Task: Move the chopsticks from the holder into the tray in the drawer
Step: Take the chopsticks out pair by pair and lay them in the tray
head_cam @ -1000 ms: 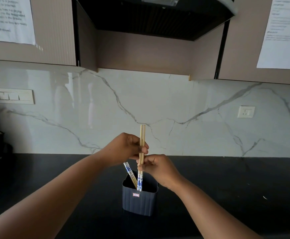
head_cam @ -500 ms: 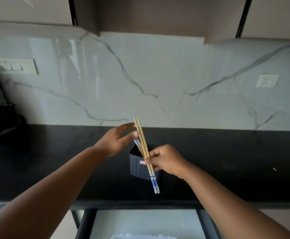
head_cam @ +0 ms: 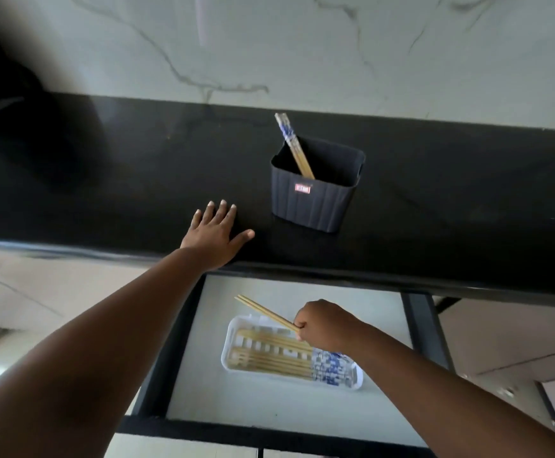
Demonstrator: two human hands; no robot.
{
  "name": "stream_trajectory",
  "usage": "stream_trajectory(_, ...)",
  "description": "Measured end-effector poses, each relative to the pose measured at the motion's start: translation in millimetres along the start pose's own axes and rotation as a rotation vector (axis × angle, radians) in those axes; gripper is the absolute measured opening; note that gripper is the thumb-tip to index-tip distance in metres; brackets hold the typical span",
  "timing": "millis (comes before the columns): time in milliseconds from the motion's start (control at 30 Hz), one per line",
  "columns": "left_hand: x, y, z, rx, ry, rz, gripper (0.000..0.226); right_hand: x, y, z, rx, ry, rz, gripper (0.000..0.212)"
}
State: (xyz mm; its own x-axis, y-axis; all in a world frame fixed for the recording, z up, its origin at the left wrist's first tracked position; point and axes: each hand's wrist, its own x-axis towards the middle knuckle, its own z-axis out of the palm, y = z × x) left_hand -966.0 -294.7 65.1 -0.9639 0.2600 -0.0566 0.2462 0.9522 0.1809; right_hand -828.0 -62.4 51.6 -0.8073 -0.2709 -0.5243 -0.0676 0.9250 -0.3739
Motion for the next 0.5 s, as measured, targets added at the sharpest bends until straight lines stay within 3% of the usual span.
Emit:
stream_trajectory(167, 6.7, 0.9, 4.6, 0.014, 0.047, -0.014, 0.089, 14.9, 7.2, 36.8, -0.160, -0.062, 0.012, 0.033)
stream_trajectory(500, 5.3, -1.0, 4.4, -0.020, 0.067, -0.012, 0.091, 37.5, 3.1, 70.4, -0.367, -0.108, 0.063, 0.017)
